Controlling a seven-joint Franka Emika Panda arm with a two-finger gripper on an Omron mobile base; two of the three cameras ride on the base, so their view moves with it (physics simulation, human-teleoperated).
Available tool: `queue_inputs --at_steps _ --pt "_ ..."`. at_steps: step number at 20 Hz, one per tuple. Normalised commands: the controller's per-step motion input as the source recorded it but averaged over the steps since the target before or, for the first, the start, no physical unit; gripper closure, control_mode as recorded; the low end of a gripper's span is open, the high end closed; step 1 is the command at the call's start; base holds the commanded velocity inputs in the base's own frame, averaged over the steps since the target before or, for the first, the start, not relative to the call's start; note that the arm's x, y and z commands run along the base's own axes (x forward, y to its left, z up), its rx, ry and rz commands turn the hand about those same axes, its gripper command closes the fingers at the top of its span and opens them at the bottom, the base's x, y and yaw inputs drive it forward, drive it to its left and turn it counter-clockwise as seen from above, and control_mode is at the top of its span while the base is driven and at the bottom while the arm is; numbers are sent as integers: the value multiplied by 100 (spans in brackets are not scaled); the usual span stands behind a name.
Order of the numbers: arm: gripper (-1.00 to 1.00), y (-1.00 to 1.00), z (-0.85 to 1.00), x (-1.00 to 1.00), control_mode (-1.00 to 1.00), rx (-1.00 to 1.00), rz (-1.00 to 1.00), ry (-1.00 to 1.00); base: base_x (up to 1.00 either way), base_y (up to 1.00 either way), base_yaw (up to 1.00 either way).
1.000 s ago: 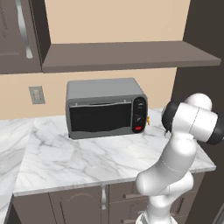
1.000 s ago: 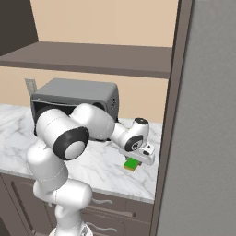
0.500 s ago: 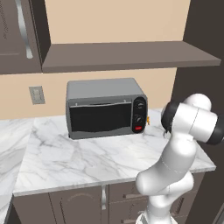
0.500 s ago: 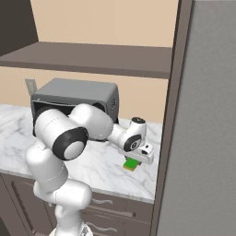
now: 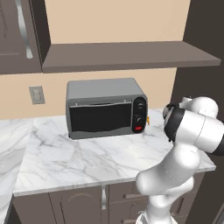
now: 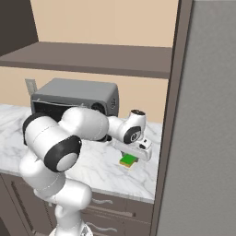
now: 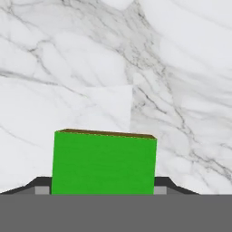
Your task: Place the sponge inside the microwave to prepare for sanitizing.
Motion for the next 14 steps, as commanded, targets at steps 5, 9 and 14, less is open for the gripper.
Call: queue_inputs --at_steps 5,9,14 --pt "100 26 53 -18 -100 0 0 3 0 0 0" --pt "100 23 49 -24 -100 0 -1 2 0 0 0" --pt "100 18 40 -35 -100 0 -6 1 0 0 0"
